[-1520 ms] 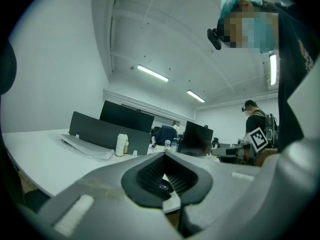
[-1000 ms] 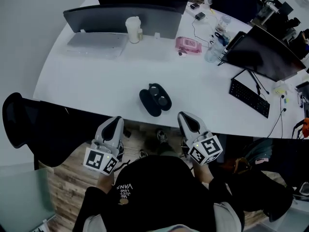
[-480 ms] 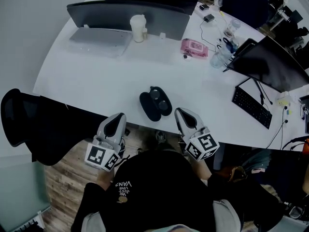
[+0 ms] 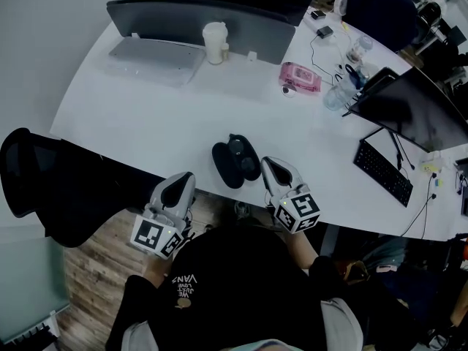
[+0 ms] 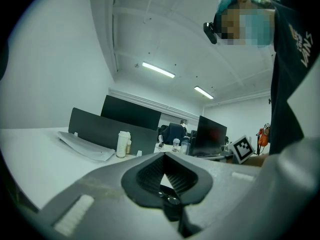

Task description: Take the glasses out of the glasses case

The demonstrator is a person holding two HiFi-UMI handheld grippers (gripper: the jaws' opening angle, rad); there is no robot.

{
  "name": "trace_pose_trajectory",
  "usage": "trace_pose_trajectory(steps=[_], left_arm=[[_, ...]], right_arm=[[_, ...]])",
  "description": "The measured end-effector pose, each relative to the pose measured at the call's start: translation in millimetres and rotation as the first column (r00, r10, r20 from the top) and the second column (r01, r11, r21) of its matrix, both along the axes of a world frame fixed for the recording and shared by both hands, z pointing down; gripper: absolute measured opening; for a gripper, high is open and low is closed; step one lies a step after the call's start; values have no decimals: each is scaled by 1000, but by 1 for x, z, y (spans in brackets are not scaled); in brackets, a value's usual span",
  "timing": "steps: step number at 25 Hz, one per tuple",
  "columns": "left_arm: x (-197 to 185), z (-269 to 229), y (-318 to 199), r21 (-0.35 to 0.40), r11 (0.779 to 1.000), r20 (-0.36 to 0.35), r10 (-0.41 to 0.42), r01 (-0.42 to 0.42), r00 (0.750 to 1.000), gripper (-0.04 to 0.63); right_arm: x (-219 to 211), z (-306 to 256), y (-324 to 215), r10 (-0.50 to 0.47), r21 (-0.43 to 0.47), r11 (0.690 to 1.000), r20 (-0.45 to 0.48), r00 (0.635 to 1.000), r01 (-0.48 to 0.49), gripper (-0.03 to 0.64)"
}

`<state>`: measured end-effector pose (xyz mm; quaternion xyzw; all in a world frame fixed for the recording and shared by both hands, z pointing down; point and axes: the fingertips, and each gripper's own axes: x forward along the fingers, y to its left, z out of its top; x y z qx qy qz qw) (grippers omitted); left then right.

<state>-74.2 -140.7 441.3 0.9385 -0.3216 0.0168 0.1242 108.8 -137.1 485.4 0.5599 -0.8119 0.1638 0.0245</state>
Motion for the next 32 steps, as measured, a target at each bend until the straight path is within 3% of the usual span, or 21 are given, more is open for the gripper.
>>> trace_pose_trajectory(steps=[7,13,25,32], left_arm=[[-4,6,-4,-3,999,9,-44,44,999,0],[-9,11,-5,-11,996,17,-84,84,996,0],[-22,18,-6,-33,984,29,-173,174,984,0],[-24,22,-5,-45,978,29,-204,205,979,1]], right_arm=[[-1,27,-21,-22,-44,999,-12,1000,21,2],[-10,57,-35,-91,-116,990,-86,992,81,2],[-23,111,-54,-213,-238,956,-167,963,170,3],[-26,141,-56,-284,-313,928,-244,927,202,25]])
